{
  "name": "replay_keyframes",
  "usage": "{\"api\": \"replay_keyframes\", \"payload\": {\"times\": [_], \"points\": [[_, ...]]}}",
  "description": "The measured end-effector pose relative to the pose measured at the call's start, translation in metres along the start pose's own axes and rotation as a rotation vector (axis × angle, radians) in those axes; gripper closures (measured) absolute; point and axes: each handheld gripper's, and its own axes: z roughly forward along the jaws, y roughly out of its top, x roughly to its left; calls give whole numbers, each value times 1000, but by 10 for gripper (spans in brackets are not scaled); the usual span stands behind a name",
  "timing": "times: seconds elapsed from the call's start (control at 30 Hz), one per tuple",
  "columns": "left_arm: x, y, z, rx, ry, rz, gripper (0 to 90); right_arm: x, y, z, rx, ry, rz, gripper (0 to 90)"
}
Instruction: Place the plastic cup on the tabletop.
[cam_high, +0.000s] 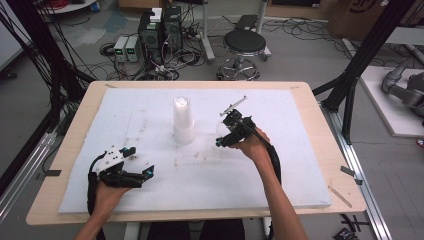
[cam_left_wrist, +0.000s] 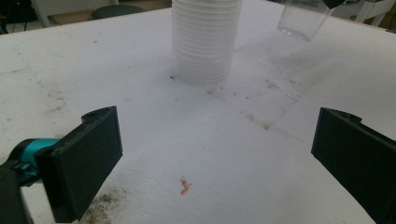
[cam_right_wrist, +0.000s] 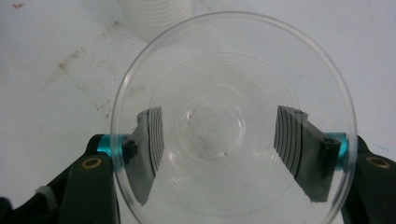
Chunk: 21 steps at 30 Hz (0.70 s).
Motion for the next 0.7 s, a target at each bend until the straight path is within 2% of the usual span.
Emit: {"api": "replay_keyframes", "payload": {"times": [0.27, 0.7], "points": [[0, 0, 0, 2, -4, 3, 18, -2, -1, 13, 16, -1, 18, 331], [0, 0, 0, 4, -11, 4, 18, 0, 1, 33, 61, -15, 2, 332]]}}
